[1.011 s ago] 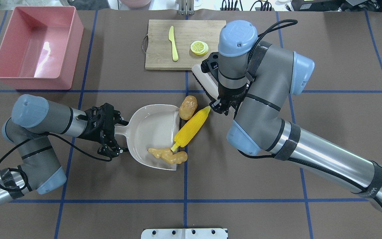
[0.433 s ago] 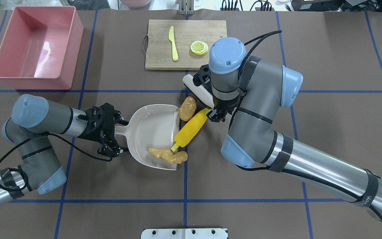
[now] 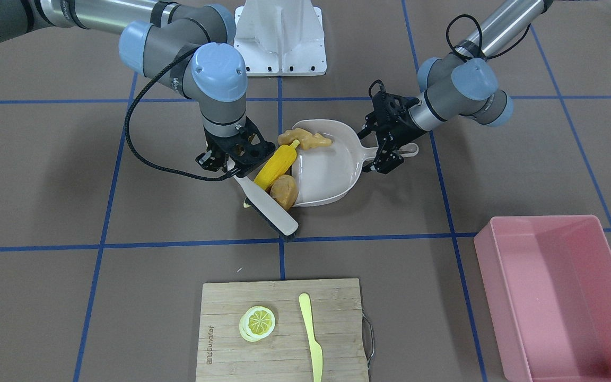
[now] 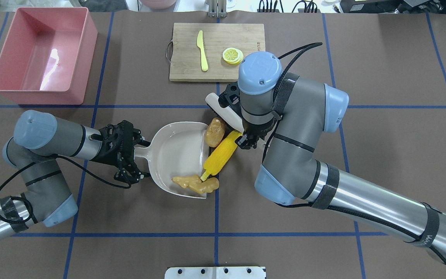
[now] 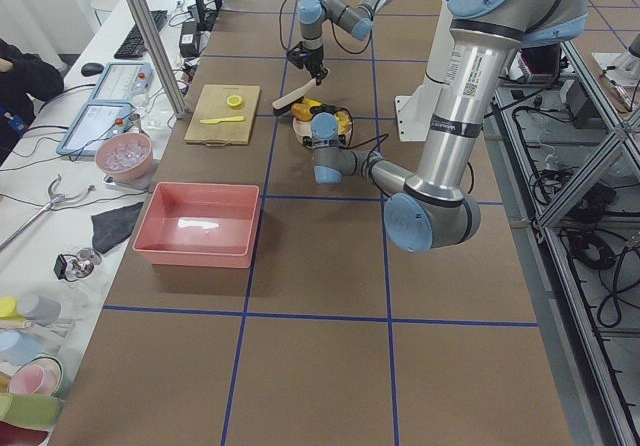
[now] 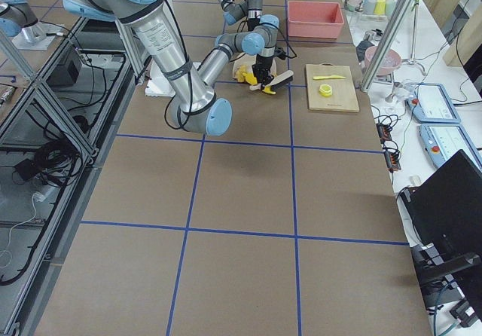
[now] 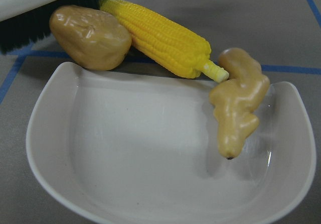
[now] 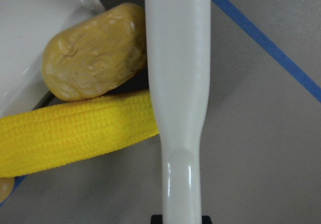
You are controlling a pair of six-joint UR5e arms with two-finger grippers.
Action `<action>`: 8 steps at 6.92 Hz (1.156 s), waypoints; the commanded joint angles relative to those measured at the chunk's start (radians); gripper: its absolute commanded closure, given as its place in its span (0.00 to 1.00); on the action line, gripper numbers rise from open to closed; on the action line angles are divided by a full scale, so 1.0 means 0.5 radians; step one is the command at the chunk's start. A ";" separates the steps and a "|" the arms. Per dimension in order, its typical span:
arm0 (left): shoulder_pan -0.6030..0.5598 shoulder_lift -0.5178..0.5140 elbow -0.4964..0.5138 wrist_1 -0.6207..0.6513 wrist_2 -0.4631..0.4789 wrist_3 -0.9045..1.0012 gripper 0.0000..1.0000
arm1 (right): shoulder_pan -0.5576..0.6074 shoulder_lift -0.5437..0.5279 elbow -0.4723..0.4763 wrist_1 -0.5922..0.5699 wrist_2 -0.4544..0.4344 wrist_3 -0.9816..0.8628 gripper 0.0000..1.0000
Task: Sweep and dump trash into bin
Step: 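Sweep the potato and corn toward the dustpan with the brush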
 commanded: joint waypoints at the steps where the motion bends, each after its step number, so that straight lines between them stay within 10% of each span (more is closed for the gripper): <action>1: 0.001 0.002 0.000 0.000 0.003 0.000 0.02 | -0.071 -0.001 0.075 -0.021 0.014 0.018 1.00; 8: 0.001 0.002 -0.003 0.000 0.018 0.003 0.02 | 0.010 -0.012 0.222 -0.171 0.264 0.058 1.00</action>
